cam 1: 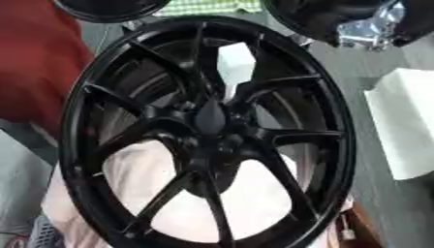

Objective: Pull the pin out of the wheel hub.

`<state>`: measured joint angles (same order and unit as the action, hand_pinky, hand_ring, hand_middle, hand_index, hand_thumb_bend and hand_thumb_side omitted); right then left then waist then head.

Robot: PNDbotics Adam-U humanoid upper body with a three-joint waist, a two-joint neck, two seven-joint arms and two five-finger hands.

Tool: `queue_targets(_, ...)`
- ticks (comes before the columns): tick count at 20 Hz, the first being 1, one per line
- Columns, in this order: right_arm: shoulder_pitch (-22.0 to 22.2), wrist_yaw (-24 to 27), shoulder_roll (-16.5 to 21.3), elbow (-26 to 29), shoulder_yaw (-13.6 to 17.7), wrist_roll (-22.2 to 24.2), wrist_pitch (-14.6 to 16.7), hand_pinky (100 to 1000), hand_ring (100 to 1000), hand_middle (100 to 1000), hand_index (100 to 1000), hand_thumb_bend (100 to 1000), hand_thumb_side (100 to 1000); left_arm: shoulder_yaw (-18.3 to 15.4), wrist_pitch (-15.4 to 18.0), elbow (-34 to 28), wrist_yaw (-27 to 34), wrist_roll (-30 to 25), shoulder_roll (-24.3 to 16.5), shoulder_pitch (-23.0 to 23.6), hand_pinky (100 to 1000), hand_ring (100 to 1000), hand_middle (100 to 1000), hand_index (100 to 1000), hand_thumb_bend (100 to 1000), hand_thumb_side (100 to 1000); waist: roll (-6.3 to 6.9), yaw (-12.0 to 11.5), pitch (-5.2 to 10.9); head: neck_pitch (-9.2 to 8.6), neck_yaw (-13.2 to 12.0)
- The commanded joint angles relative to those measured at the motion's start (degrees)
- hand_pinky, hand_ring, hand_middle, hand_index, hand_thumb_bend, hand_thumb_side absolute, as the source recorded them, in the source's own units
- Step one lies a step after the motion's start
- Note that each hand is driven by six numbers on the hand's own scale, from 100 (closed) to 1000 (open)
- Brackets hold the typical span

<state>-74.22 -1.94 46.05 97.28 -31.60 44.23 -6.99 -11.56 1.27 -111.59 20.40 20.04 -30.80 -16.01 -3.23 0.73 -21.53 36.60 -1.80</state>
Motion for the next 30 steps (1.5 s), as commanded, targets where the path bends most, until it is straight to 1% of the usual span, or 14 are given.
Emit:
queue_targets(1,-1.7,-1.6,-1.2,-1.7,-0.1,-1.6,-1.1,854,847,782,844,173,495,-0.6,-0.1,-0.6,0.3,0.3,-1.1,-0.3,706,710,638,731,169,680,0.13,-0.3,1.02,-0.39,0.5)
queue_targets(4,-2.2,-2.5,-3.0,-3.3,-0.7,-2.1,-1.5,857,850,785,850,204,488,-0.6,-0.2,-0.6,0.4,0.4,-0.9,-0.5,706,710,638,730,169,680,-0.07,-0.7,0.88,-0.41,0.8)
queue_targets(6,-2.5,-3.0,-4.0,-4.3,-1.0,-2.1,-1.7,861,854,788,856,248,459,-0.6,-0.2,-0.6,0.5,0.4,-0.8,-0.6,706,710,638,730,168,681,-0.22,-0.9,0.77,-0.34,1.1)
queue_targets(7,-2.6,-3.2,-4.4,-4.6,-1.2,-2.0,-1.7,864,857,788,859,281,426,-0.6,-0.3,-0.6,0.5,0.4,-0.8,-0.6,706,711,638,730,168,682,-0.27,-1.0,0.74,-0.31,1.2)
queue_targets(10,-2.9,-4.2,-5.6,-5.7,-1.5,-1.5,-1.7,868,861,787,861,326,387,-0.6,-0.3,-0.5,0.6,0.4,-0.7,-0.8,707,711,638,730,168,683,-0.45,-1.3,0.6,-0.26,1.5)
queue_targets(11,-2.9,-4.3,-6.0,-6.2,-1.6,-1.3,-1.6,873,863,786,862,347,339,-0.6,-0.3,-0.5,0.6,0.4,-0.7,-0.8,707,711,639,731,167,683,-0.51,-1.4,0.54,-0.25,1.6)
queue_targets(12,-2.8,-4.3,-6.2,-6.5,-1.6,-1.1,-1.4,874,863,786,863,352,333,-0.6,-0.3,-0.6,0.6,0.4,-0.7,-0.9,707,711,639,731,167,683,-0.56,-1.5,0.5,-0.25,1.6)
queue_targets(13,-2.8,-4.3,-6.4,-6.9,-1.7,-0.8,-1.2,876,865,786,864,368,263,-0.6,-0.3,-0.6,0.6,0.4,-0.7,-0.9,707,711,639,731,167,684,-0.62,-1.6,0.44,-0.26,1.6)
queue_targets(14,-2.8,-4.3,-6.5,-7.2,-1.7,-0.7,-1.1,877,865,785,863,376,233,-0.6,-0.3,-0.6,0.6,0.4,-0.6,-0.9,707,711,639,731,167,684,-0.68,-1.6,0.38,-0.27,1.6)
queue_targets(15,-2.7,-4.5,-6.6,-7.5,-1.7,-0.6,-1.0,879,866,786,864,397,173,-0.6,-0.3,-0.6,0.7,0.4,-0.6,-1.0,707,711,639,731,167,685,-0.74,-1.7,0.31,-0.25,1.6)
queue_targets(16,-2.6,-4.7,-6.7,-7.8,-1.7,-0.5,-1.0,880,867,787,864,402,161,-0.6,-0.3,-0.6,0.7,0.4,-0.6,-1.0,707,711,639,731,167,686,-0.8,-1.7,0.25,-0.21,1.6)
queue_targets(17,-2.6,-5.0,-6.8,-8.0,-1.6,-0.5,-1.0,881,867,787,864,412,127,-0.5,-0.3,-0.6,0.7,0.4,-0.6,-1.0,707,711,639,731,167,686,-0.85,-1.8,0.19,-0.18,1.6)
queue_targets(25,-2.1,-6.1,-7.8,-9.5,-1.7,-1.7,-1.2,881,868,787,865,413,161,-0.4,-0.4,-0.6,0.7,0.2,-0.3,-1.3,707,711,639,731,165,691,-1.12,-2.2,-0.5,-0.01,1.7)
queue_targets(30,-1.6,-7.0,-8.2,-10.6,-1.7,-2.6,-1.2,880,866,786,863,405,185,-0.3,-0.4,-0.6,0.7,0.1,0.0,-1.4,707,711,638,730,163,696,-1.29,-2.6,-1.22,0.07,1.8)
